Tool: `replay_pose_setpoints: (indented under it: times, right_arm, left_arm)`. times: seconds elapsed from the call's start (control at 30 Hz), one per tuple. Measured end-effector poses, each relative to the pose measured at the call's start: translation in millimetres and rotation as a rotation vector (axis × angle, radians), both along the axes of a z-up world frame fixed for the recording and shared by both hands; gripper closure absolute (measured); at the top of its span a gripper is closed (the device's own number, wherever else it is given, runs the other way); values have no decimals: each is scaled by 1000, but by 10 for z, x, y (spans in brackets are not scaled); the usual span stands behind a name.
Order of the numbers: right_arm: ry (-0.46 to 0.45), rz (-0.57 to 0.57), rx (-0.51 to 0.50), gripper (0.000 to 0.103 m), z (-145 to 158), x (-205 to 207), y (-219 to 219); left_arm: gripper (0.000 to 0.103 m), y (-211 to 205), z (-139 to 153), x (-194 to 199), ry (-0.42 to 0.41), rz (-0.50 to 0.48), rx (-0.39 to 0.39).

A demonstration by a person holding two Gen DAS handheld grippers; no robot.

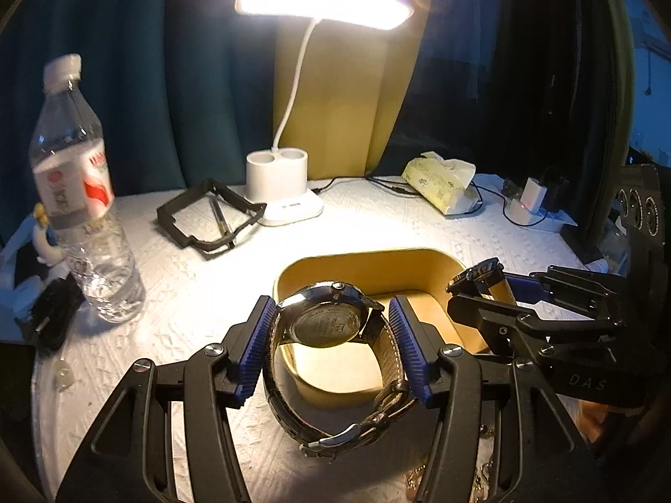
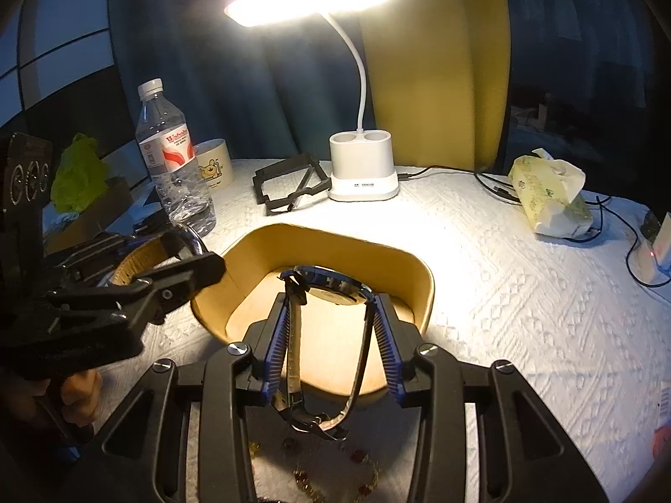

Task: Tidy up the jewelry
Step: 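Carry both watches into the kraft box and open both grippers to release them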

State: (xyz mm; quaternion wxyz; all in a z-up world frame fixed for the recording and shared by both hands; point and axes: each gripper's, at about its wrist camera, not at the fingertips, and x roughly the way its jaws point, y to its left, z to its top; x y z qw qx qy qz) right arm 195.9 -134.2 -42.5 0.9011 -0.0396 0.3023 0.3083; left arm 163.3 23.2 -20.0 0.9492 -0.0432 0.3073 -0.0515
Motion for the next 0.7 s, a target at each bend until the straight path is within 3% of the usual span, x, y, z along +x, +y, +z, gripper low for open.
replay_pose_setpoints:
  times: [0.2, 0.4, 0.7]
  right_arm:
    - [24, -15, -31, 63, -53, 120, 44]
    - [44, -41, -61, 61, -106, 173, 63]
    - [29, -81, -46, 39, -20, 85, -23]
  left_arm:
    - [44, 51, -116, 108, 57, 10, -48]
    - [44, 102, -67, 100, 41, 23, -61]
    - [36, 125, -4, -76, 8, 37, -80]
